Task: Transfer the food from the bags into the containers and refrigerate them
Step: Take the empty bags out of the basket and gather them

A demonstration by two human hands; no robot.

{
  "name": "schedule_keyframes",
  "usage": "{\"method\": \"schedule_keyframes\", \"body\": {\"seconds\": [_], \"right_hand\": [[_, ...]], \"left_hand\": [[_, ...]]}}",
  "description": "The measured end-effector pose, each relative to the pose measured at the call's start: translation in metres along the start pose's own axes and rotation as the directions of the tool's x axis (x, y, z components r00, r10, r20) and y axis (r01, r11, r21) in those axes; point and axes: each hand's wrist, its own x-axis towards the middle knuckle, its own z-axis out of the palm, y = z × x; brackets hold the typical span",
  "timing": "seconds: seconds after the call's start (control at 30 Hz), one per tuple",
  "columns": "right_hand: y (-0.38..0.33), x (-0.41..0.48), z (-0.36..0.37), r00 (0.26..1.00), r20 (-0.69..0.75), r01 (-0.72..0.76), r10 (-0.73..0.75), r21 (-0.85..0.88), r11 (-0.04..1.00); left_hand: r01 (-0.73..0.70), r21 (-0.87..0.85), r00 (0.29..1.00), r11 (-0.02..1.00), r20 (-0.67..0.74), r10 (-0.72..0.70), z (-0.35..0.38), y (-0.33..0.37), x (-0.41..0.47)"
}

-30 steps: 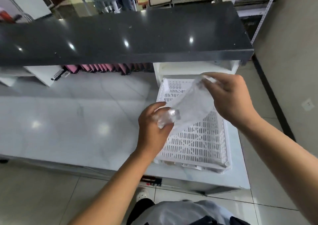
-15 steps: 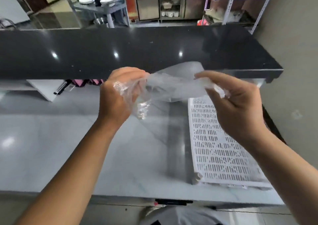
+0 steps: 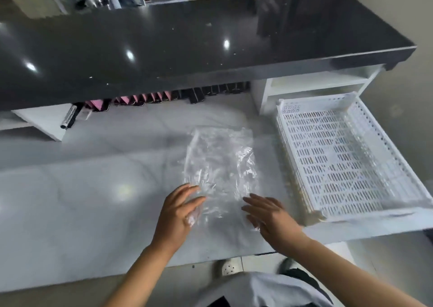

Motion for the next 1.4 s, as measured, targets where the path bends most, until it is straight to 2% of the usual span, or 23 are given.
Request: {"method": "schedule_keyframes", "body": {"seconds": [0.17, 0.27, 0.33, 0.4, 0.43, 0.5, 0.57, 0.67, 0.73, 0.87, 0.93, 1.07, 1.13, 1.23, 1.3, 1.37, 1.4], "right_hand": [[0.001, -0.021, 0.003, 0.981, 0.186, -0.036, 0.048, -0.071, 0.997], [-0.015, -0.015, -0.024, 0.966, 0.251, -0.058, 0.061, -0.021, 0.998], [-0.027, 0.0, -0.046, 0.964, 0.251, -0.103, 0.085, 0.057, 0.993], [-0.037, 0.028, -0.062, 0.972, 0.191, -0.168, 0.135, 0.166, 0.972], [-0.041, 0.047, -0.067, 0.977, 0.132, -0.192, 0.169, 0.187, 0.963], [-0.043, 0.092, -0.064, 0.965, 0.049, -0.264, 0.259, 0.176, 0.948], [-0.036, 0.14, -0.05, 0.926, 0.065, -0.377, 0.372, 0.109, 0.92], [-0.016, 0.183, -0.015, 0.84, 0.19, -0.502, 0.509, -0.086, 0.861], [-0.011, 0.186, 0.007, 0.811, 0.259, -0.489, 0.525, -0.194, 0.85], [-0.028, 0.16, 0.038, 0.882, 0.231, -0.351, 0.411, -0.261, 0.899], [-0.037, 0.147, 0.05, 0.912, 0.207, -0.297, 0.355, -0.267, 0.917], [-0.042, 0.132, 0.073, 0.943, 0.214, -0.17, 0.254, -0.345, 0.923], [-0.041, 0.128, 0.078, 0.952, 0.207, -0.136, 0.225, -0.37, 0.919], [-0.041, 0.128, 0.077, 0.957, 0.205, -0.121, 0.207, -0.364, 0.923], [-0.04, 0.128, 0.075, 0.965, 0.202, -0.095, 0.17, -0.337, 0.937], [-0.037, 0.128, 0.071, 0.982, 0.146, -0.093, 0.119, -0.173, 0.981], [-0.036, 0.128, 0.068, 0.987, 0.105, -0.12, 0.119, 0.0, 0.993]], "left_hand": [[0.04, -0.001, 0.997, 0.999, 0.063, -0.04, 0.005, -0.003, -0.029], [0.2, -0.117, 0.978, 0.973, -0.041, -0.206, -0.008, -0.01, -0.03], [0.393, -0.31, 0.895, 0.866, -0.086, -0.438, -0.019, -0.013, -0.02], [0.56, -0.528, 0.748, 0.639, -0.01, -0.664, -0.032, -0.009, 0.004], [0.61, -0.589, 0.681, 0.53, 0.047, -0.731, -0.035, -0.007, 0.019], [0.682, -0.594, 0.614, 0.427, 0.148, -0.775, -0.037, -0.004, 0.043], [0.707, -0.599, 0.585, 0.377, 0.196, -0.787, -0.033, -0.002, 0.059], [0.714, -0.574, 0.568, 0.4, 0.141, -0.811, -0.024, -0.008, 0.071], [0.717, -0.547, 0.568, 0.431, 0.102, -0.817, -0.019, -0.015, 0.075], [0.74, -0.554, 0.524, 0.383, 0.117, -0.843, -0.016, -0.028, 0.076], [0.7, -0.619, 0.542, 0.356, 0.136, -0.829, -0.017, -0.027, 0.077], [0.687, -0.687, 0.545, 0.237, 0.272, -0.793, -0.018, -0.025, 0.073], [0.718, -0.639, 0.556, 0.276, 0.288, -0.78, -0.019, -0.024, 0.066], [0.765, -0.549, 0.556, 0.337, 0.3, -0.775, -0.021, -0.016, 0.058], [0.761, -0.516, 0.572, 0.394, 0.246, -0.783, -0.02, -0.012, 0.057], [0.721, -0.49, 0.621, 0.489, 0.146, -0.77, -0.022, -0.007, 0.062], [0.697, -0.486, 0.643, 0.527, 0.101, -0.759, -0.022, -0.003, 0.066]]}}
